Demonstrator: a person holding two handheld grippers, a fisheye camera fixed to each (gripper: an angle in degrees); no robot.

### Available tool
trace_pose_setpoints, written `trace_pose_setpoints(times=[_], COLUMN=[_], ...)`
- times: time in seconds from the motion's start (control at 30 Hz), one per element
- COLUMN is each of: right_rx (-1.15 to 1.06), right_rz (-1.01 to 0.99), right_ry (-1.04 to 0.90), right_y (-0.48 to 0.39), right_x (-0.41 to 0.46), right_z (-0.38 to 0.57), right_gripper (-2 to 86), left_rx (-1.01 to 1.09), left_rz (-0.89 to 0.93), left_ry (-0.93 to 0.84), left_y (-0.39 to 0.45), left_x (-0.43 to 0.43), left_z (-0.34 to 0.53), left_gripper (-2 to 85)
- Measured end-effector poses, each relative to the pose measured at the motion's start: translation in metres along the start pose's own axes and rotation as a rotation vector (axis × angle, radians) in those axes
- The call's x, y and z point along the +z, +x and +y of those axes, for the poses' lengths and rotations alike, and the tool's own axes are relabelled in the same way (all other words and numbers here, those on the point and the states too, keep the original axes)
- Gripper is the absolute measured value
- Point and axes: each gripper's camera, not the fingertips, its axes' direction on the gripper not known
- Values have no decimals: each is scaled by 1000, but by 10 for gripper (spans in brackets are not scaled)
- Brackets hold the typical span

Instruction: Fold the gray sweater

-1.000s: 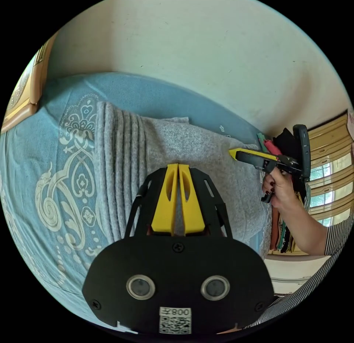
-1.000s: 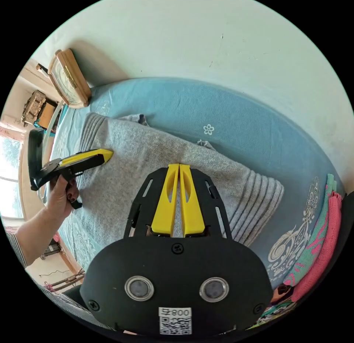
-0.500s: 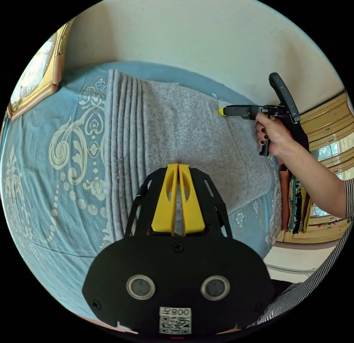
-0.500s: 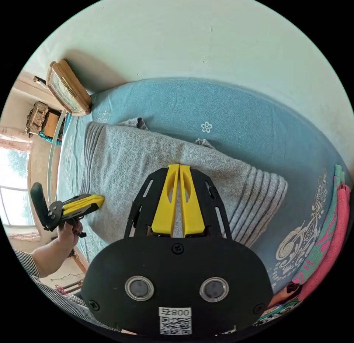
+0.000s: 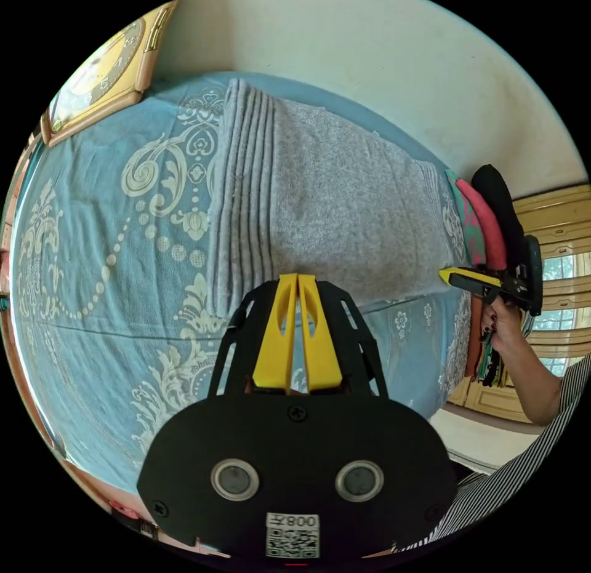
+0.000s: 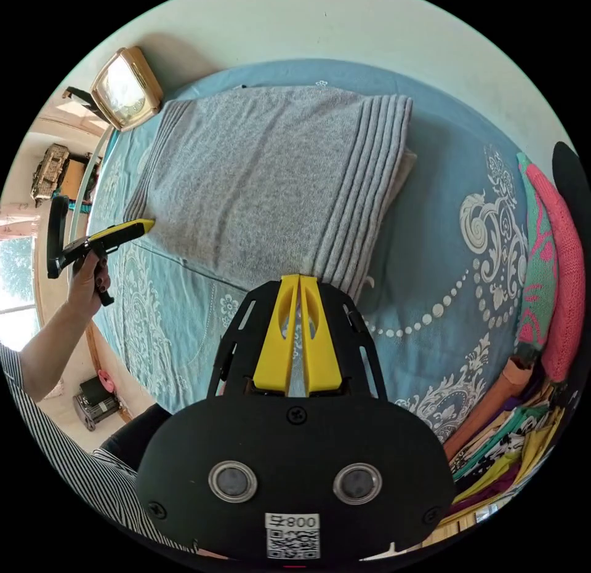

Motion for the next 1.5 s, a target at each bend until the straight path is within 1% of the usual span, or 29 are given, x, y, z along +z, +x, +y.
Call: trace_pose_setpoints(times=[0.03, 0.07, 0.2, 0.3, 0.4, 0.5, 0.57, 0.67, 0.77, 0.83, 0.93, 1.03, 1.2, 1.37, 1.5], right_rx=[6, 22, 27, 3, 25, 56, 68, 95, 114, 115, 35, -69, -193, -239, -238], right_rz=[7, -4, 8, 43, 45, 36, 34, 20, -15, -59, -133, -149, -183, -80, -23], right_ry=[-24, -57, -68, -44, -35, -40, -62, -79, -32, -4, 63, 84, 51, -21, -118], right_y=[-4, -8, -25, -42, -55, -65, -74, -85, -97, -107, -137, -178, -254, -326, -354], right_x=[10, 18, 18, 17, 15, 13, 10, 0, -19, -32, -50, -56, -48, -23, 3], right_z=[-1, -4, -12, -11, -13, -16, -21, -27, -32, -38, -63, -102, -178, -241, -261], right_gripper=[0, 0, 0, 1, 1, 1, 1, 3, 7, 13, 30, 61, 96, 112, 131], left_rx=[12, 9, -47, -121, -197, -336, -450, -544, -594, -614, -645, -634, -515, -329, -217], left_rz=[8, 14, 61, 81, 104, 205, 321, 436, 539, 561, 584, 600, 489, 384, 325], left_ry=[-13, 13, 1, 42, 107, 154, 172, 203, 236, 248, 267, 282, 265, 249, 227], left_y=[-4, -9, -27, -45, -65, -98, -125, -149, -164, -169, -175, -174, -151, -105, -69], left_x=[6, 4, -5, -23, -49, -62, -59, -53, -46, -45, -47, -55, -86, -125, -144], left_z=[8, 17, 39, 70, 110, 153, 182, 205, 216, 220, 227, 230, 227, 211, 198], left_gripper=[1, 1, 2, 5, 11, 33, 60, 85, 98, 100, 91, 75, 63, 58, 57])
